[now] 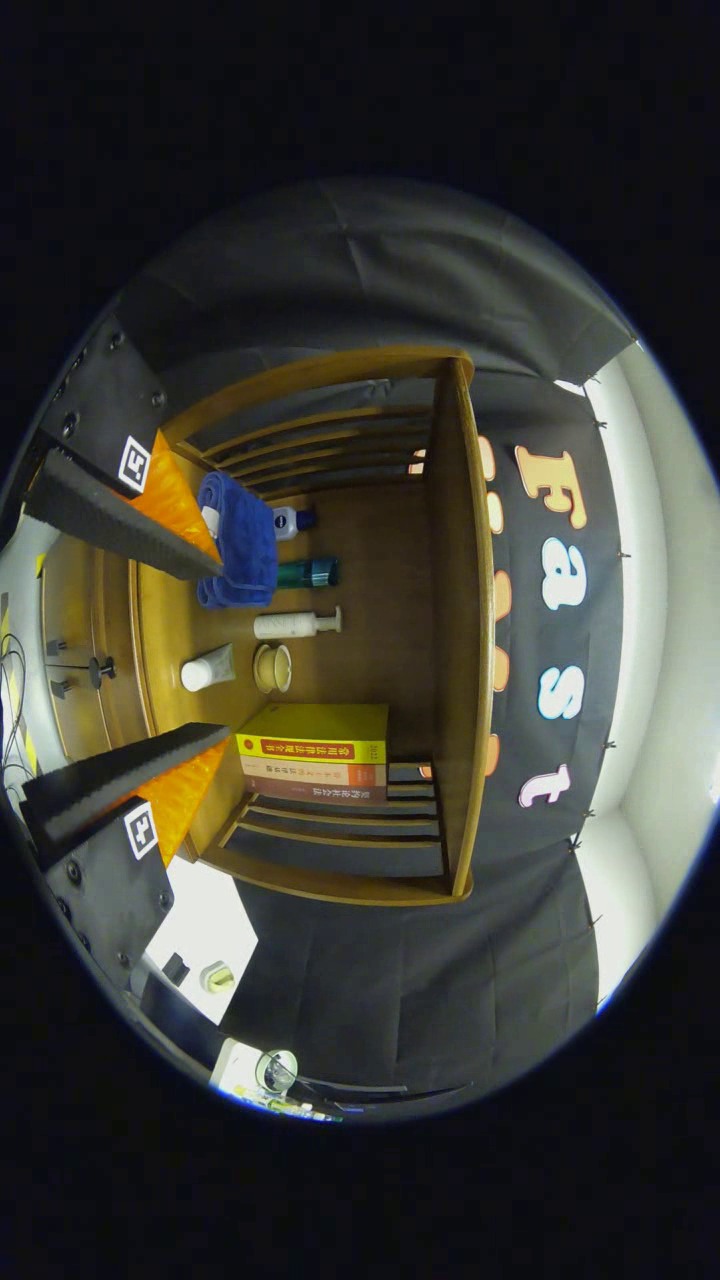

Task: Pull open the drawer, take out the items inside it, and place them on the countertop above the cabinet.

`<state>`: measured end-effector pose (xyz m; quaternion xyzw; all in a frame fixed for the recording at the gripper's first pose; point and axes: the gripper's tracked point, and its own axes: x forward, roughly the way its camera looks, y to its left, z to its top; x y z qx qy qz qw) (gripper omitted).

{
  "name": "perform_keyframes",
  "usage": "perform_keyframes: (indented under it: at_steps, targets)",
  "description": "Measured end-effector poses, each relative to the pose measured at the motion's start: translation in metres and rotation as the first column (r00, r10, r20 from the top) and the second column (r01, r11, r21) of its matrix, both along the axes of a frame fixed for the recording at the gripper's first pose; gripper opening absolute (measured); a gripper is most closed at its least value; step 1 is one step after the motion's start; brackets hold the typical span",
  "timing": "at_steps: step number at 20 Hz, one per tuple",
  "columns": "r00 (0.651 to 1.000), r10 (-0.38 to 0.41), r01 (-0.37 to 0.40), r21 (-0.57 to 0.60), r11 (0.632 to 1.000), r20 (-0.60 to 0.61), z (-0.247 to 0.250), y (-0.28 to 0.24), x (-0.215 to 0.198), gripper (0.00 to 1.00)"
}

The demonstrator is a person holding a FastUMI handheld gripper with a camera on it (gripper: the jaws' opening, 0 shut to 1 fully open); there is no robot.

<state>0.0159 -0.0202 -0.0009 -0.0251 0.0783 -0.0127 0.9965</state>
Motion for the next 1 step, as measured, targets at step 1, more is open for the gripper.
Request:
perform_keyframes:
  at_steps: [1]
  targets:
    - [1.000, 0.005, -0.005, -0.001, 1.000, 0.002, -0.0001, 0.0018, 0.0006, 0.95]
